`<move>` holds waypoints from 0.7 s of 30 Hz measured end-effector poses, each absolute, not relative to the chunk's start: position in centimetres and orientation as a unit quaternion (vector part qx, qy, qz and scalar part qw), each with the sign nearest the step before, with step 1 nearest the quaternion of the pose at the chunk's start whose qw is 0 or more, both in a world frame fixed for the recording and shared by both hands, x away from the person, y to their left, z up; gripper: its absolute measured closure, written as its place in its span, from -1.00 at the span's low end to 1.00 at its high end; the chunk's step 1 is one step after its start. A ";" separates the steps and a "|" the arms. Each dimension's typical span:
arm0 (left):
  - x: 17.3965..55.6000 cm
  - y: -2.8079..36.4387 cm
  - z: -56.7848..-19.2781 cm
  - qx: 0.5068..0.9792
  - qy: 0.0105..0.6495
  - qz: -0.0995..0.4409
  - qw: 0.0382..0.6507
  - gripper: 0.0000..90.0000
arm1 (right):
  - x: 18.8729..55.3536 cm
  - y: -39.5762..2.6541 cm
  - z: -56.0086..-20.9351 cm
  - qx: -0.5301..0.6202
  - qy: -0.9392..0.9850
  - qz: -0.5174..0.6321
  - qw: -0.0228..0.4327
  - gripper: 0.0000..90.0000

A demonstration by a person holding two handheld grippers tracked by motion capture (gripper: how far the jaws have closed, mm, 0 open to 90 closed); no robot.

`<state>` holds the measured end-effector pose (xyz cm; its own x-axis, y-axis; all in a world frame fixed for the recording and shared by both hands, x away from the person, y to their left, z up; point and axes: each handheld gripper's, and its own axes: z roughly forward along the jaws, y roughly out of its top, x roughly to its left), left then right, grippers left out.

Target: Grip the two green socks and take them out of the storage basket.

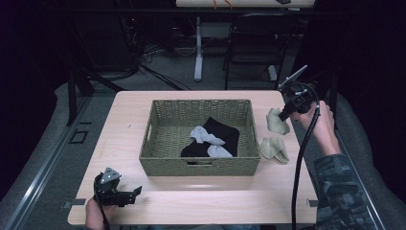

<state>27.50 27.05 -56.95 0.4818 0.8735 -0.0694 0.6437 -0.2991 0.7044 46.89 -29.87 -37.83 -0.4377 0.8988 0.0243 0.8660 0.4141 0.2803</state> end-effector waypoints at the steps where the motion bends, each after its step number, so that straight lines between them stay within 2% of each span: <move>1: 27.5 27.0 -56.9 0.789 0.481 0.166 0.345 -1.00 | 46.9 -30.1 -38.4 0.530 0.835 0.134 0.062 0.93; 21: 27.5 27.0 -57.0 0.788 0.482 0.164 0.345 -1.00 | 48.1 -30.8 -47.9 0.559 0.820 0.118 0.022 0.93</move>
